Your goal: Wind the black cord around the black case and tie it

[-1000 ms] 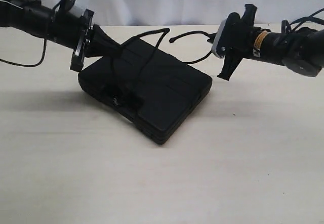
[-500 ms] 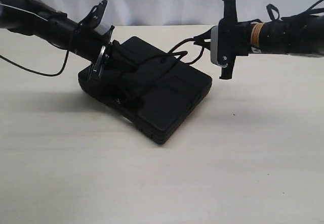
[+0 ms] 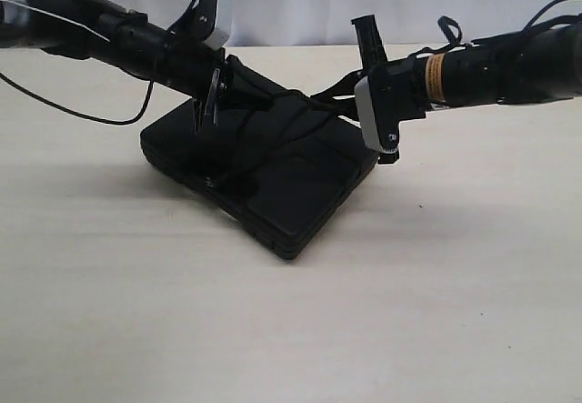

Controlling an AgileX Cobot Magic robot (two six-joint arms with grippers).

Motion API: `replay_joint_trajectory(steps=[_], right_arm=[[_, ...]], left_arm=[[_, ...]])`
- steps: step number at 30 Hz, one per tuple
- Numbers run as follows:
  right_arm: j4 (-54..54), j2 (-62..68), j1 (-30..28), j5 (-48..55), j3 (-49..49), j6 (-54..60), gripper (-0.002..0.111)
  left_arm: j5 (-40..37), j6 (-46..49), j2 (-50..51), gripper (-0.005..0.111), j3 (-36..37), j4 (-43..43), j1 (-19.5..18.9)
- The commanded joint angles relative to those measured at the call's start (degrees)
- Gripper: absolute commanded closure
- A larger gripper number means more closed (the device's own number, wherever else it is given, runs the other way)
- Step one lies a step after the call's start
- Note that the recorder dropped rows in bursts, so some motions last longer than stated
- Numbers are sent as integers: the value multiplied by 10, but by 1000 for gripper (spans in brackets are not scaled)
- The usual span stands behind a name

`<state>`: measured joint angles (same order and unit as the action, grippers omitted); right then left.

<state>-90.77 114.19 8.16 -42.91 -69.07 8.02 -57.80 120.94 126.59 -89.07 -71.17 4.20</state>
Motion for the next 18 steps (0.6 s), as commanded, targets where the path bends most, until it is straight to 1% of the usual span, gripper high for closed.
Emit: replay_joint_trajectory(steps=[1,2,4,9,10,12,15,18], right_arm=[[1,-3,0,-7,-2,-2,104],[1,-3,0,-7,-2,-7,104],[1,-3,0,-12,-2,-16,104],[1,-3,0,-38,-2,-38,104],[1,-3,0,-38,-2,-50,104],[1,-3,0,-37,-2,-69,104],[-1,-1,0,-37,-2,-88,104],[-1,2,0,-37,-2,-89,104]], left_arm=[[3,18,-4,101,-4,-20,1],[-1,18,-4,99,-4,-20,1],[-5,17,-4,86,-4,-18,1],[-4,12,-11,50,-4,2,1],[-4,-6,-14,45,-4,10,1],[-4,-43,-23,40,-4,24,1],[5,-89,-46,40,-4,50,-2],[3,-159,-81,40,-4,86,-5]])
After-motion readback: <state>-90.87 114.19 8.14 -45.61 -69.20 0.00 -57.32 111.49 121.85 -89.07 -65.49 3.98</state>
